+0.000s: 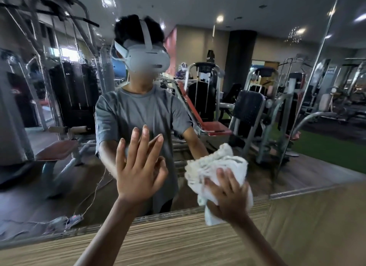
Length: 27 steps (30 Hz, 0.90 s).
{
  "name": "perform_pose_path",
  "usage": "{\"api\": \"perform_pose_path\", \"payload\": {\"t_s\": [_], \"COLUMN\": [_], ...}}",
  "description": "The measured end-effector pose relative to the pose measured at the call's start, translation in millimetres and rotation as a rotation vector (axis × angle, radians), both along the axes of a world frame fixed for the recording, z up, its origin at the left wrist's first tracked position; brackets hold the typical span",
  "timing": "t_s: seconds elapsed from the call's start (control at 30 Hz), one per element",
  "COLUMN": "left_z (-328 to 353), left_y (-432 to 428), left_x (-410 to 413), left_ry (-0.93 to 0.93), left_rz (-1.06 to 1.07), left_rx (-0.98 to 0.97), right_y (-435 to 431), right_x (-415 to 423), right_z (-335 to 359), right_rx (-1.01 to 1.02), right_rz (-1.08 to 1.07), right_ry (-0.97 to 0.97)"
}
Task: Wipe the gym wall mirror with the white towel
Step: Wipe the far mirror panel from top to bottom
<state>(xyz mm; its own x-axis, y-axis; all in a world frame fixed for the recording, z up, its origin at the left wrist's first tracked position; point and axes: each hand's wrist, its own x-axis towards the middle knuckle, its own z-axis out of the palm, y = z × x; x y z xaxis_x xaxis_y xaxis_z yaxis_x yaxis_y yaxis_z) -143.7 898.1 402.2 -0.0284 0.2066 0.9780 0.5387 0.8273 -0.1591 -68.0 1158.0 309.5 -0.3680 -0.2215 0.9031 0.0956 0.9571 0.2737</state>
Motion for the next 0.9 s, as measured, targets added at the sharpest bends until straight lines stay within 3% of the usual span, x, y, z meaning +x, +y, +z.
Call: {"api": "perform_pose_path", "payload": {"t_s": [0.07,0.17,0.23,0.3,0.4,0.47,0.6,0.67,0.7,0.83,0.9], "left_z": [-0.4,-0.1,-1.0,-1.3,-2.7,-2.5,-0.9,-2.2,-2.0,-1.1,0.4], "left_y": [2.5,4.3,3.2,1.6,1.3,0.6,0.0,0.1,0.2,-1.3,-1.6], "left_x": [0.7,1.4,0.5,-1.3,-1.5,-0.4,0.6,-0.3,-1.2,-3.5,-0.9], "left_ry": [-0.004,0.003,0.003,0.003,0.007,0.003,-0.004,0.001,0.004,0.012,-0.001], "left_rz": [0.006,0.011,-0.003,-0.005,-0.004,0.001,-0.006,0.006,0.008,0.003,-0.002], "left_rx": [0.011,0.022,0.016,0.009,0.003,-0.001,-0.004,-0.005,-0.006,-0.016,-0.020], "right_y": [17.5,0.1,-28.0,-43.1,-15.9,10.3,-5.4,-37.9,-50.0,-26.0,1.8], "right_x": [5.6,-3.2,-11.2,-13.8,-3.3,5.4,-0.9,-9.8,-13.0,-8.0,2.6], "right_z": [14.2,56.2,68.3,50.4,1.9,-3.6,52.3,79.8,83.5,46.6,45.8], "right_rx": [-0.164,-0.565,-0.652,-0.512,-0.113,-0.095,-0.706,-0.804,-0.714,0.023,0.055], "right_rz": [-0.026,-0.084,-0.077,-0.033,-0.022,-0.028,-0.085,-0.057,-0.025,0.000,-0.002], "right_ry": [0.053,0.238,0.285,0.203,0.045,0.012,0.232,0.282,0.246,0.056,0.031]}}
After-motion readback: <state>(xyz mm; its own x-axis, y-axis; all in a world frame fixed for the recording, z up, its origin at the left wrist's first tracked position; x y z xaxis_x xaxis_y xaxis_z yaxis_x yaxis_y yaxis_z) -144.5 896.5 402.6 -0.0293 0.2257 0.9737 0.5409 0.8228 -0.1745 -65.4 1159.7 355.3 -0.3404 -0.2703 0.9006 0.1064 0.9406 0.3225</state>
